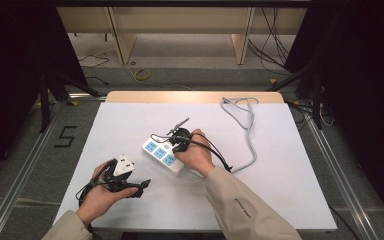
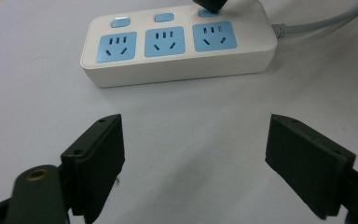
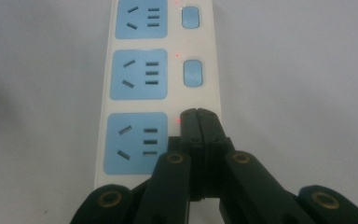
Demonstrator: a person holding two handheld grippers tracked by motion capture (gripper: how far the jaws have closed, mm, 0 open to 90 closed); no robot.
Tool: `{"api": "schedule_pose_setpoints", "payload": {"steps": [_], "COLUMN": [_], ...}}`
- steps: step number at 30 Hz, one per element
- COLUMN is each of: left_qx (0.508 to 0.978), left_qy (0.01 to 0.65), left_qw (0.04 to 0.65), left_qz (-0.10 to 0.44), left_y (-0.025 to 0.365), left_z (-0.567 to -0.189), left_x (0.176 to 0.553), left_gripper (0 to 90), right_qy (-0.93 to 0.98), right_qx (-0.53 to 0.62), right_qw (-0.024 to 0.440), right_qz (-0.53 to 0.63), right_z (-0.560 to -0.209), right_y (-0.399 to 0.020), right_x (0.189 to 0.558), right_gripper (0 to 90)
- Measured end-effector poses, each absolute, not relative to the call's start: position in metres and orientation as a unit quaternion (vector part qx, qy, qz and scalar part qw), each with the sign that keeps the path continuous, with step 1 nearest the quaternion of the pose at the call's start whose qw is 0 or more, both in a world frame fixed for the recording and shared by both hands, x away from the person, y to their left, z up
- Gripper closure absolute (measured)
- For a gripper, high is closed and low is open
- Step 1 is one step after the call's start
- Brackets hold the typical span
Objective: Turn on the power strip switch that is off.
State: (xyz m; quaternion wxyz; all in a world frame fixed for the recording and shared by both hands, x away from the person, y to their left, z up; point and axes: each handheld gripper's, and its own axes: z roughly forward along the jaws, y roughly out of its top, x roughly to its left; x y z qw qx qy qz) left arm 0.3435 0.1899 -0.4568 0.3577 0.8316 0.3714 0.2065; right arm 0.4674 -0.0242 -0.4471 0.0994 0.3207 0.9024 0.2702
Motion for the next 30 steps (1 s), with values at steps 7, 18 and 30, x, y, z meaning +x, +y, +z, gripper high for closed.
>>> {"api": "schedule_pose_setpoints", "payload": {"steps": [7, 18, 30], "left_qx": [0.831, 0.832, 0.831], "left_qy": [0.372, 0.371, 0.373], "left_qw": [0.358, 0.357, 0.356], "left_qz": [0.206, 0.207, 0.208], "left_y": [0.19, 0.19, 0.191], "left_z": [-0.457, -0.457, -0.457], "left_x": [0.344, 0.344, 0.344], "left_gripper": [19.3, 19.3, 19.3], "right_qy": [0.894, 0.883, 0.862], "right_qx": [0.324, 0.327, 0.356], "right_qw": [0.104, 0.107, 0.111], "right_qz": [0.291, 0.319, 0.344], "right_z": [-0.443, -0.436, -0.427], "right_y": [-0.031, -0.048, -0.081], "right_x": [0.466, 0.463, 0.457], "right_gripper": [90.0, 83.6, 71.1]}}
